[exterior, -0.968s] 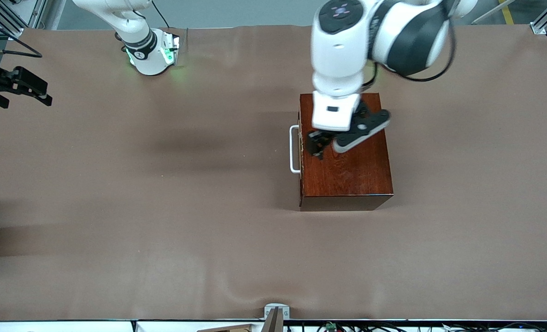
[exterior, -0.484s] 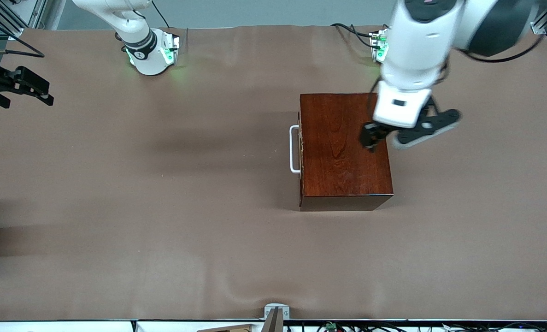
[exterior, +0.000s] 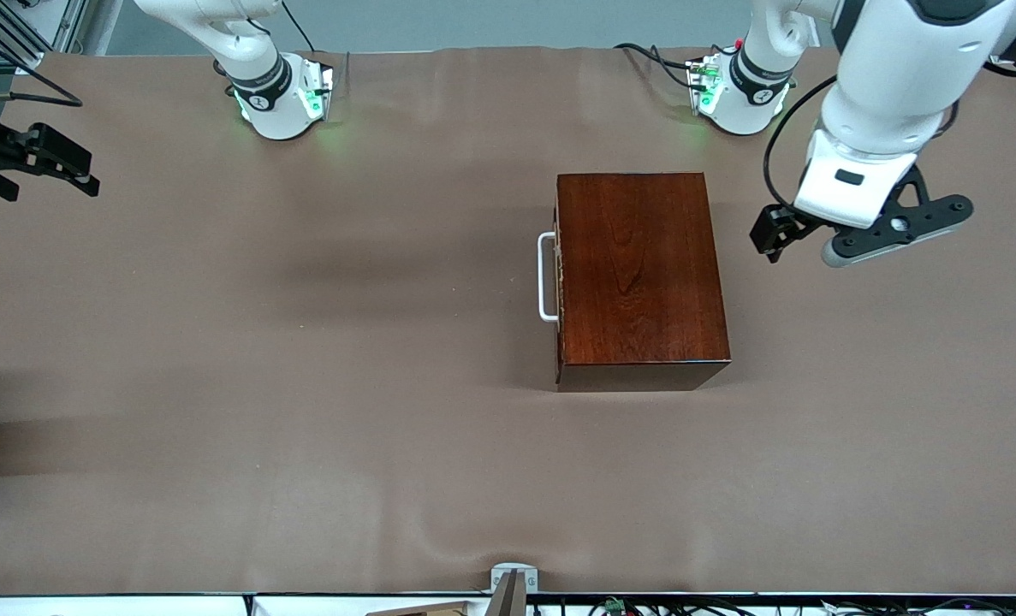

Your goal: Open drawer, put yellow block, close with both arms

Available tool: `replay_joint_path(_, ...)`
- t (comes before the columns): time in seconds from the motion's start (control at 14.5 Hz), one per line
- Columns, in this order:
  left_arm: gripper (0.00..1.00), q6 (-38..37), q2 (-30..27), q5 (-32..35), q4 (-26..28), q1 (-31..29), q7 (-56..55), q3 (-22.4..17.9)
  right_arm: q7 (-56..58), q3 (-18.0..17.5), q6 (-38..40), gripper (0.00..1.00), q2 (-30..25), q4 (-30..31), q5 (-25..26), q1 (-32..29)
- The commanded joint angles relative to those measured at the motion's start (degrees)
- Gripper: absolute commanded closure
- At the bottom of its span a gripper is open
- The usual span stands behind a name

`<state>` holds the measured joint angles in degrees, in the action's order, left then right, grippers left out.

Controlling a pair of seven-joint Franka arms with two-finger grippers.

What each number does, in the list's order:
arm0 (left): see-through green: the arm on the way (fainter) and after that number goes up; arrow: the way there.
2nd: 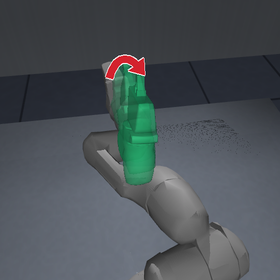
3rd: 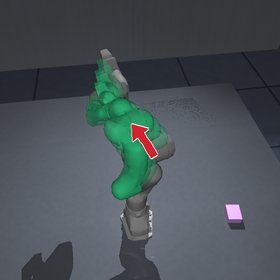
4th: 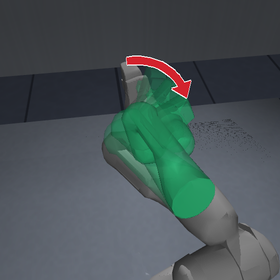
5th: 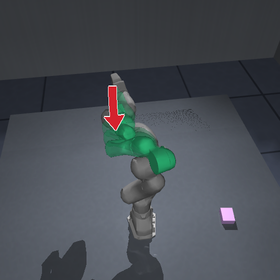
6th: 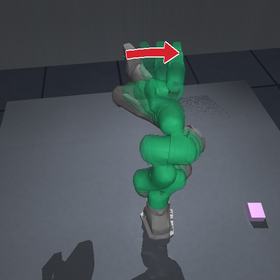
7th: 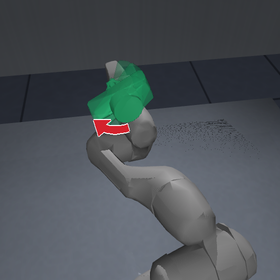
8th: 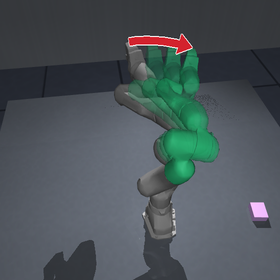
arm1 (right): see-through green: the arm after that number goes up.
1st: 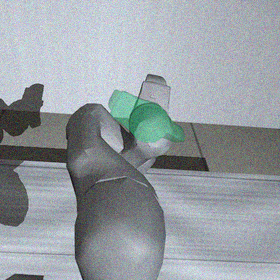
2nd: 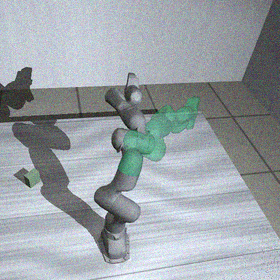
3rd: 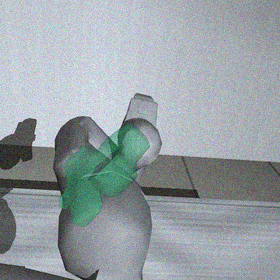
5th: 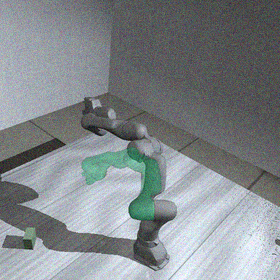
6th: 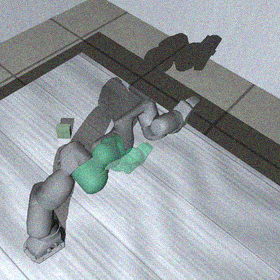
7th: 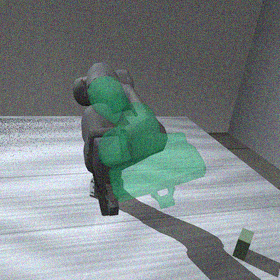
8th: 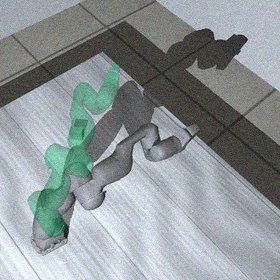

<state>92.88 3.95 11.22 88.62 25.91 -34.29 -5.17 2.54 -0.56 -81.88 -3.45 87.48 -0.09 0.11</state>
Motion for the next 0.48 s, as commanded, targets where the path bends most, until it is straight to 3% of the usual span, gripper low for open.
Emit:
replay_joint_path(0.0,0.0,-1.12,-0.61,-0.85,-0.2,-1.91,3.88,0.69,0.36,0.03,0.14,0.0,-0.51,-0.21,0.88,0.33)
replay_joint_path(0.07,0.0,-1.12,-0.79,-0.94,-0.03,-4.26,4.84,1.91,0.36,0.03,0.14,0.0,-0.51,-0.21,0.88,0.33)
replay_joint_path(0.21,0.0,-1.21,-1.75,-1.46,0.5,-11.81,9.13,8.92,0.27,0.03,0.05,0.0,-0.51,-0.21,0.71,0.24)
replay_joint_path(0.41,0.0,-1.56,-4.38,-1.64,2.61,-15.26,16.43,9.66,0.36,0.03,0.14,0.0,-0.51,-0.21,0.71,0.07)
